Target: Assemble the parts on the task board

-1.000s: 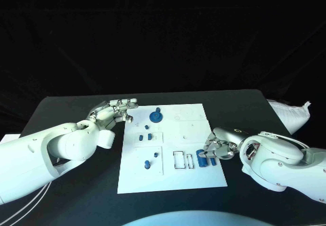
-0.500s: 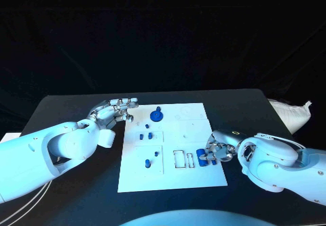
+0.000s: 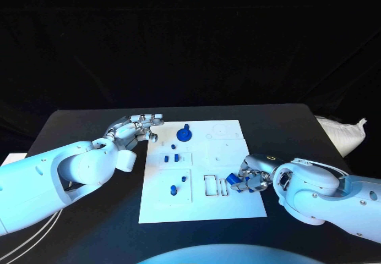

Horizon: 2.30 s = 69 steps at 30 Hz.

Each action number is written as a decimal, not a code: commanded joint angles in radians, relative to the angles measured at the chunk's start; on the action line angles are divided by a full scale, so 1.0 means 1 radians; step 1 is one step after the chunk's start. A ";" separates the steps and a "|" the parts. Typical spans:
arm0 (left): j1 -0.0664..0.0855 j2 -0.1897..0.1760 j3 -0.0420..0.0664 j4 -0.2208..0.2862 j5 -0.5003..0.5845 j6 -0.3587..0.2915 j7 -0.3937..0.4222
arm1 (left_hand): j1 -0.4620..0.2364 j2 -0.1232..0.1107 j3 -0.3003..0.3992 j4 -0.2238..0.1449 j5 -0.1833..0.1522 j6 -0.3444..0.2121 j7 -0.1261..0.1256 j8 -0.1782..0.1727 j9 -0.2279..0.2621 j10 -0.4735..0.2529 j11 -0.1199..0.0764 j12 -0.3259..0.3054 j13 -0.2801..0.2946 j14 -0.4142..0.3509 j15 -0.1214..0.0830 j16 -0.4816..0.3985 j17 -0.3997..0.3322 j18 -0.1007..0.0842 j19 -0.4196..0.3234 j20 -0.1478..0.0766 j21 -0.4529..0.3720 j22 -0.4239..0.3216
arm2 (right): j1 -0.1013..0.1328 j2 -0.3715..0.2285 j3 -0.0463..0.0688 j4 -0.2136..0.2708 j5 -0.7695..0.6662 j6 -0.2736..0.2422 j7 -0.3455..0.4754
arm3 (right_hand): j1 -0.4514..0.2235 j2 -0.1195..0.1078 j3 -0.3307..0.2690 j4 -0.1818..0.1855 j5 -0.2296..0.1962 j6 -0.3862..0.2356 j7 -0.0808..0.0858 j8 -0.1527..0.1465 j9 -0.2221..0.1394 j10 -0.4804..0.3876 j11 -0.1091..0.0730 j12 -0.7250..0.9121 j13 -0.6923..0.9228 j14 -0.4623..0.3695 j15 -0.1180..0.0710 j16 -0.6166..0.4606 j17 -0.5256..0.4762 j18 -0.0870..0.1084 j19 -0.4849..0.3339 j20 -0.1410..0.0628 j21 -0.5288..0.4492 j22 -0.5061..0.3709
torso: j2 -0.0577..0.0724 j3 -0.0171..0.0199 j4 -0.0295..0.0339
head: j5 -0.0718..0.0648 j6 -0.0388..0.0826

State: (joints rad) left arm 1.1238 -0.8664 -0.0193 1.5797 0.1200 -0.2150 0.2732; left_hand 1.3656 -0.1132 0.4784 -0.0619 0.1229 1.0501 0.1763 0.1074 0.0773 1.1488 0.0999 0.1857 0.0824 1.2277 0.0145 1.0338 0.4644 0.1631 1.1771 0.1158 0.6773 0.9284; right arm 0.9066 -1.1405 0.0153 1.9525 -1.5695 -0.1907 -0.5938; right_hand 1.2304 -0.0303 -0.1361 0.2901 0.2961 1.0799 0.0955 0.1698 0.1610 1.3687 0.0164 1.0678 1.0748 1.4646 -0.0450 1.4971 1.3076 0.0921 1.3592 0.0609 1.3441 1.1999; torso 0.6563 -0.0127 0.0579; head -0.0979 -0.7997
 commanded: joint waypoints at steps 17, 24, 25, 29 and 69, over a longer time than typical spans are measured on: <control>0.000 0.000 0.001 0.004 -0.003 0.023 0.001 | 0.004 0.008 -0.003 -0.001 0.001 -0.001 0.002 0.007 -0.001 -0.008 0.002 0.006 0.000 -0.008 0.001 -0.007 -0.001 0.018 -0.008 0.000 -0.007 -0.003 | -0.019 0.008 0.001 -0.003 0.029 -0.109 0.005 | 0.063 0.057 -0.006 -0.003 0.107 0.021 -0.014 0.035 0.040 0.016 -0.014 0.024 0.055 0.079 -0.017 0.004 0.114 -0.013 0.007 -0.010 0.008 0.006 | -0.002 0.0008 -0.0020 | -0.001 0.002; -0.002 0.001 0.001 0.004 -0.003 0.024 0.001 | 0.004 0.008 -0.003 -0.001 0.001 -0.001 0.002 0.007 -0.001 -0.008 0.002 0.006 0.000 -0.008 0.001 -0.007 -0.001 0.018 -0.008 0.000 -0.007 -0.003 | -0.011 -0.018 0.012 0.044 0.097 -0.198 0.021 | 0.082 0.067 -0.007 -0.002 0.166 0.021 -0.018 0.044 0.056 0.020 -0.018 0.022 0.066 0.079 -0.021 0.004 0.114 -0.014 0.009 -0.014 0.009 0.009 | -0.002 -0.0002 -0.0002 | -0.006 0.004; -0.002 0.001 0.001 0.004 -0.003 0.024 0.001 | 0.004 0.008 -0.003 -0.001 0.001 -0.001 0.002 0.007 -0.001 -0.008 0.002 0.006 0.000 -0.008 0.001 -0.007 -0.001 0.018 -0.008 0.000 -0.007 -0.003 | -0.008 -0.019 0.013 0.049 0.107 -0.202 0.022 | 0.082 0.068 -0.008 -0.002 0.171 0.021 -0.018 0.044 0.057 0.020 -0.018 0.022 0.067 0.079 -0.021 0.004 0.115 -0.014 0.009 -0.015 0.010 0.010 | -0.002 -0.0002 -0.0005 | -0.006 0.005; -0.003 0.002 0.001 0.005 -0.003 0.025 0.002 | 0.004 0.008 -0.003 -0.001 0.001 -0.001 0.002 0.007 -0.001 -0.008 0.002 0.006 0.000 -0.008 0.001 -0.007 -0.001 0.018 -0.008 0.000 -0.007 -0.003 | -0.004 -0.014 0.015 0.059 0.149 -0.196 0.024 | 0.088 0.070 -0.009 -0.002 0.202 0.020 -0.020 0.047 0.064 0.021 -0.019 0.018 0.070 0.079 -0.022 0.004 0.115 -0.014 0.009 -0.016 0.009 0.010 | -0.001 -0.0005 0.0011 | -0.006 0.007; -0.004 -0.001 0.001 0.012 -0.003 0.028 -0.002 | 0.003 0.008 -0.004 -0.001 0.001 -0.001 0.002 0.007 -0.001 -0.009 0.002 0.006 0.000 -0.008 0.001 -0.007 -0.002 0.019 -0.008 0.000 -0.008 -0.004 | -0.012 0.119 0.015 -0.004 0.159 -0.078 -0.023 | -0.137 0.088 -0.170 0.002 -0.229 0.025 -0.029 0.073 0.149 0.014 -0.025 -0.100 0.024 0.076 -0.028 -0.004 0.102 -0.011 0.002 -0.021 -0.004 -0.001 | -0.001 -0.0001 -0.0013 | 0.014 -0.002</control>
State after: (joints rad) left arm 1.1199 -0.8681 -0.0194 1.5884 0.1199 -0.2054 0.2682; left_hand 1.3656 -0.1132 0.4784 -0.0619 0.1229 1.0501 0.1762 0.1101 0.0774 1.1458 0.1029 0.1861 0.0824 1.2277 0.0145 1.0337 0.4638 0.1631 1.1772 0.1158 0.6730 0.9256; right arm 0.8958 -1.0227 0.0301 1.9484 -1.3784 -0.2795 -0.6084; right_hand 1.1022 0.0550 -0.3023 0.2926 0.0744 1.1110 0.0642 0.2453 0.3096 1.3880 -0.0104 0.9692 1.0995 1.4646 -0.0666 1.4970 1.3078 0.0920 1.3624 0.0429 1.3438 1.1999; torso 0.6561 -0.0129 0.0580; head -0.0853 -0.8019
